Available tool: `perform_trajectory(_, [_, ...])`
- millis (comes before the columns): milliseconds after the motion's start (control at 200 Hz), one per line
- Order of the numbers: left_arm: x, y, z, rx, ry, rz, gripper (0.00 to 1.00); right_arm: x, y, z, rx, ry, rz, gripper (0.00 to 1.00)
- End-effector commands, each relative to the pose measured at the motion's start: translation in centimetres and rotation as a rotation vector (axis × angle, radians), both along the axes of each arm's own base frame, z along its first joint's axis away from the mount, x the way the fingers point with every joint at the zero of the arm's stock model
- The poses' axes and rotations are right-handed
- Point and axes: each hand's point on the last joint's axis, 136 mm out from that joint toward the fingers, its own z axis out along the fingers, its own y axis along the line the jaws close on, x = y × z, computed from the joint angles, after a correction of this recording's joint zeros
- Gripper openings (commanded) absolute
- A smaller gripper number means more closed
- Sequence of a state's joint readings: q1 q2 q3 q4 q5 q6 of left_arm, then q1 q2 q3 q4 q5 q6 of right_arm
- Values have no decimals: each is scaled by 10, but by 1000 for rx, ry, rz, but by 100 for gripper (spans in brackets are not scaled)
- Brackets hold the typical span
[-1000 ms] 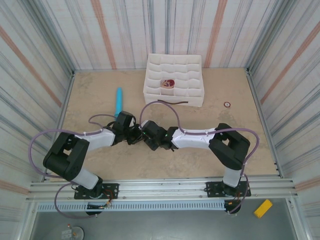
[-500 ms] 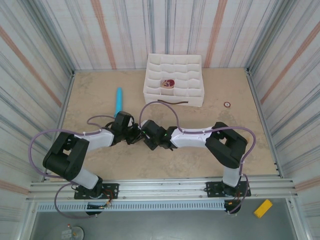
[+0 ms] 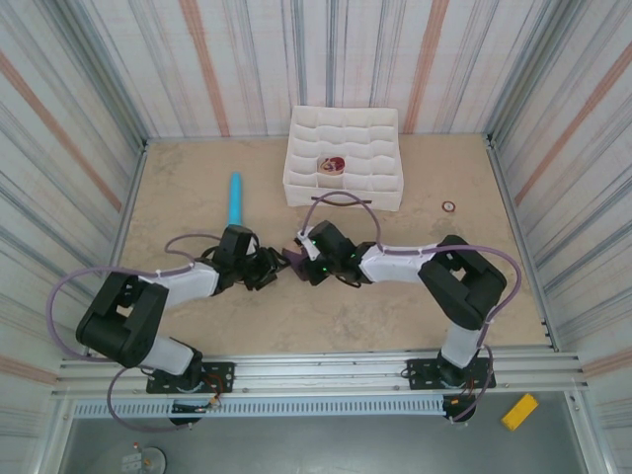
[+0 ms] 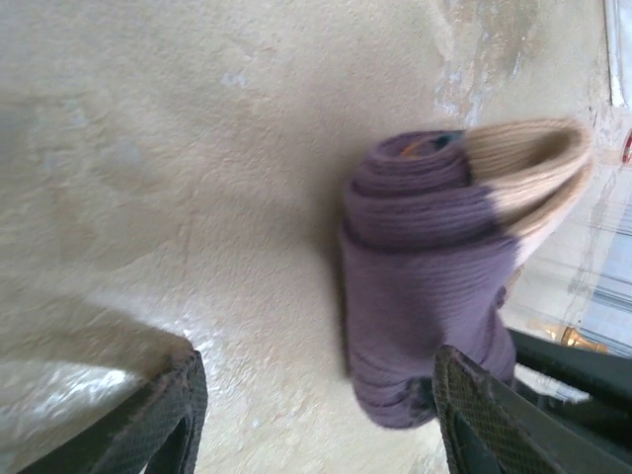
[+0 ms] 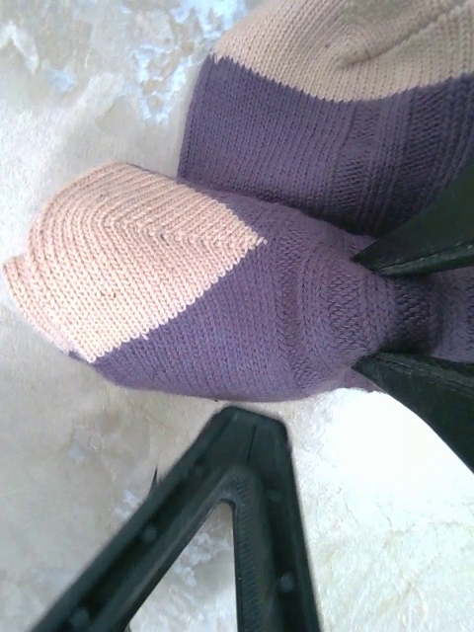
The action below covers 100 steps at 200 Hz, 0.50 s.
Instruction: Roll the socks
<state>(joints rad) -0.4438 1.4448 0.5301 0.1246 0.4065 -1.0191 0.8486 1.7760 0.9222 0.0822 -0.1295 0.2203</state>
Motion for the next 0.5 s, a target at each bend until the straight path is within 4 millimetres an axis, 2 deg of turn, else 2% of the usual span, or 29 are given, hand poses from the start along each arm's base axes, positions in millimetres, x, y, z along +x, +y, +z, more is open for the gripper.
perform_trajectory(0, [-6, 13, -4, 40, 18, 33, 63, -36, -40, -43, -16, 269, -32, 0])
perform_trajectory(240, [-4, 12, -6, 35, 22, 30, 63, -29, -53, -29, 266, 487, -94, 1])
perform_trajectory(496, [3, 2, 4, 3, -22, 19, 63, -26, -62, -27, 390, 626, -164, 0])
